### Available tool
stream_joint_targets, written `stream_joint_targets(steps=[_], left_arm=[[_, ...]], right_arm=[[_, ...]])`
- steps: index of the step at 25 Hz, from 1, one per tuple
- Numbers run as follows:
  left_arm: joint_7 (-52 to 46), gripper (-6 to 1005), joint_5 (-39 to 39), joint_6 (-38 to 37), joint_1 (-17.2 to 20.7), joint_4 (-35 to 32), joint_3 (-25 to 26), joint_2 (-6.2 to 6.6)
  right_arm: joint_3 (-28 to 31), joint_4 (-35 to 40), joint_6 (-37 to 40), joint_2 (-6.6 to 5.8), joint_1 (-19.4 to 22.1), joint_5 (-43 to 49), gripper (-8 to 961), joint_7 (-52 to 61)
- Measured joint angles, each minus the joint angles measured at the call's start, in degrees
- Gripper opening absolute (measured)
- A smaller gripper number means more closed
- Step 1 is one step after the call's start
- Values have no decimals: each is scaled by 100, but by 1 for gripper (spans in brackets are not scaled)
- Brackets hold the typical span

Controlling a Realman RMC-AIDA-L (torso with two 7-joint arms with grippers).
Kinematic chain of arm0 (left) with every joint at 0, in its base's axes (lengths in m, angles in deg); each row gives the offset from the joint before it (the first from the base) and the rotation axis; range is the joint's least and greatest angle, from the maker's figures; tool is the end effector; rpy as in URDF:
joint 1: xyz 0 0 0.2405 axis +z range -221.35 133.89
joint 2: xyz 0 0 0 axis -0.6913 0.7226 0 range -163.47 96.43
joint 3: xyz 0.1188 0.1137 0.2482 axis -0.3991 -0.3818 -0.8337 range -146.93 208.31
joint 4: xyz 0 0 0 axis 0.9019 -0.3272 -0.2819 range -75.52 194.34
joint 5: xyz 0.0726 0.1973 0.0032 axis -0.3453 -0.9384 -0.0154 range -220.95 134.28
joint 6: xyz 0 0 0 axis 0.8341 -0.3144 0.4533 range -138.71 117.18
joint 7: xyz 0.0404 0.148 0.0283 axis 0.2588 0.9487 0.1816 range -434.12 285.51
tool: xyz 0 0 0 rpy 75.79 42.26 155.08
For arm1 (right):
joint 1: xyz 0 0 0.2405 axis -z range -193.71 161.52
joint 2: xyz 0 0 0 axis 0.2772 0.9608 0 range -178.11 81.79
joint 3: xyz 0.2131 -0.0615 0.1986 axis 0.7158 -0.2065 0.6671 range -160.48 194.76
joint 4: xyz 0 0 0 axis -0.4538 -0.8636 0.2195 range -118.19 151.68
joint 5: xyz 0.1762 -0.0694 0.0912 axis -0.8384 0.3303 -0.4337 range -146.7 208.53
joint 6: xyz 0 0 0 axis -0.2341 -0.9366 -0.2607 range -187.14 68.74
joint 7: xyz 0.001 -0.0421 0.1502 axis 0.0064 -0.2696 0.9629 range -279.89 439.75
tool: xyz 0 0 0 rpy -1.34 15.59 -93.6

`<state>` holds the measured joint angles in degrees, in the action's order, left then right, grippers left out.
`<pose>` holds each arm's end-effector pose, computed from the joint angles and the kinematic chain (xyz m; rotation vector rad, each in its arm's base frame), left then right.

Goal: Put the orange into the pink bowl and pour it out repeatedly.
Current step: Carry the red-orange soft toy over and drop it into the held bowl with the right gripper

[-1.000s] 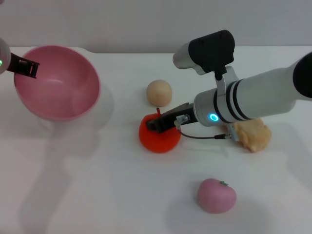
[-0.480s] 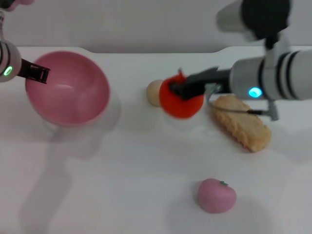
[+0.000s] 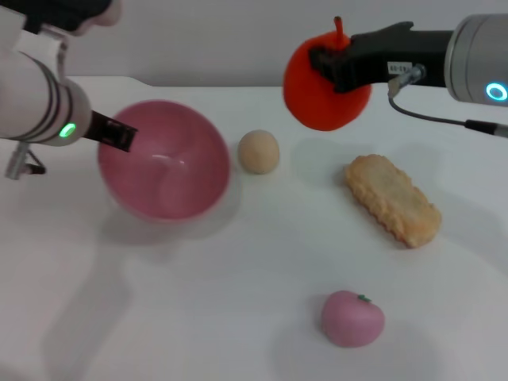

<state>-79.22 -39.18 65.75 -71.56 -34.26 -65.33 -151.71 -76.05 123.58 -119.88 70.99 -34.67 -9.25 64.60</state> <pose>-0.2034 0.3938 0.0028 -1.9430 -0.9417 0.3351 0.1166 0.3546 -0.0038 -2.3587 0.7487 0.3609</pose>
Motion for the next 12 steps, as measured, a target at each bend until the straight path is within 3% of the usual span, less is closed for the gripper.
stream_joint_targets(steps=[1, 12], left_arm=[[-1, 43, 212, -65, -104, 16, -261, -2], [-2, 43, 570, -213, -368, 10, -525, -3]], right_arm=[[-25, -11, 4, -2, -28, 1, 77, 3], [-391, -766, 280, -15, -431, -30, 72, 13]])
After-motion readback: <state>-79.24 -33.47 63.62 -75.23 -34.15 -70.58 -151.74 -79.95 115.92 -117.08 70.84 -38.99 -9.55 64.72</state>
